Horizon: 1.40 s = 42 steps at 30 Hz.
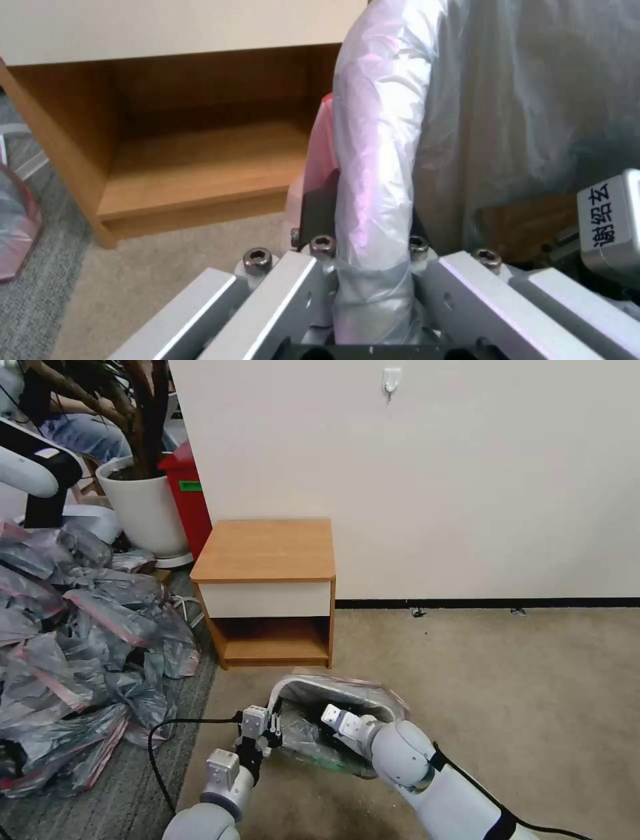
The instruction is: Pick up the garbage bag from the table and place it over the trash can.
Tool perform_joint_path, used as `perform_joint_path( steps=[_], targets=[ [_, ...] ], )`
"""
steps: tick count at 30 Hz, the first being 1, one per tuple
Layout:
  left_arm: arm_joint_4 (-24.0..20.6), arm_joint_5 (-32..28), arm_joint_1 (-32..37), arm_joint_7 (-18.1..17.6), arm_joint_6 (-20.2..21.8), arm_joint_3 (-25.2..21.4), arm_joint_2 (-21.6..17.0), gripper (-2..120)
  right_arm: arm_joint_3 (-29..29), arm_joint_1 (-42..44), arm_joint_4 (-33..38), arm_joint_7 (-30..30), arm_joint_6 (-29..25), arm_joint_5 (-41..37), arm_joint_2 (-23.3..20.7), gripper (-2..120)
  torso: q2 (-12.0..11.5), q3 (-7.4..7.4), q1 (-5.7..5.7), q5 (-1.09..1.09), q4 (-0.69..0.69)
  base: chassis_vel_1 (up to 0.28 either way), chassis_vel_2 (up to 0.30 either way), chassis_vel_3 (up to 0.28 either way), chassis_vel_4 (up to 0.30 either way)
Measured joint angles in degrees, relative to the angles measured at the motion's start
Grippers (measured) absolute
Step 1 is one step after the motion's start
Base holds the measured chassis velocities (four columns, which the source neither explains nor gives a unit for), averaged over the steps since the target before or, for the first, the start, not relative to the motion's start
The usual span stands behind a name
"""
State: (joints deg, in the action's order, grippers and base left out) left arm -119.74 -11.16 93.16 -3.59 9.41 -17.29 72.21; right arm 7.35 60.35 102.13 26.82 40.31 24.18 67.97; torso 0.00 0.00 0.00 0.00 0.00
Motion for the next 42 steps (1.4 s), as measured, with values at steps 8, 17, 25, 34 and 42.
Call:
perform_joint_path(
  steps=[8,17,25,34,42],
  targets=[
    [-0.6,-1.1,0.2,-0.2,0.3,-0.1,-0.1,3,-0.6,0.4,-0.5,0.0,-0.3,0.6,0.0,0,0.0,0.00,0.00,0.00,0.00,0.000,0.000,0.000,0.000],
    [-1.0,-1.7,0.5,-0.4,0.4,-0.2,-0.2,3,-0.9,0.4,-1.3,0.0,-0.4,1.4,0.4,0,0.0,0.00,0.00,0.00,0.00,0.000,0.000,0.000,0.000],
    [-0.1,-1.7,0.0,-0.4,0.5,-0.3,-0.2,3,-0.4,0.5,0.4,0.0,-0.5,1.0,0.9,0,0.0,0.00,-0.01,0.00,0.00,0.000,0.000,0.000,0.000],
    [0.2,-1.5,0.1,-0.5,0.5,-0.2,0.1,3,0.6,0.1,0.8,-0.1,-0.3,0.4,1.9,0,0.0,0.00,0.00,0.00,0.01,0.000,0.000,0.000,0.000],
    [-0.9,-1.8,0.7,-0.5,0.6,-0.3,0.0,3,-0.1,-0.2,-1.0,-0.2,-0.2,0.7,2.0,0,0.0,0.00,0.00,0.00,0.00,0.000,0.000,0.000,0.000]
  ],
)
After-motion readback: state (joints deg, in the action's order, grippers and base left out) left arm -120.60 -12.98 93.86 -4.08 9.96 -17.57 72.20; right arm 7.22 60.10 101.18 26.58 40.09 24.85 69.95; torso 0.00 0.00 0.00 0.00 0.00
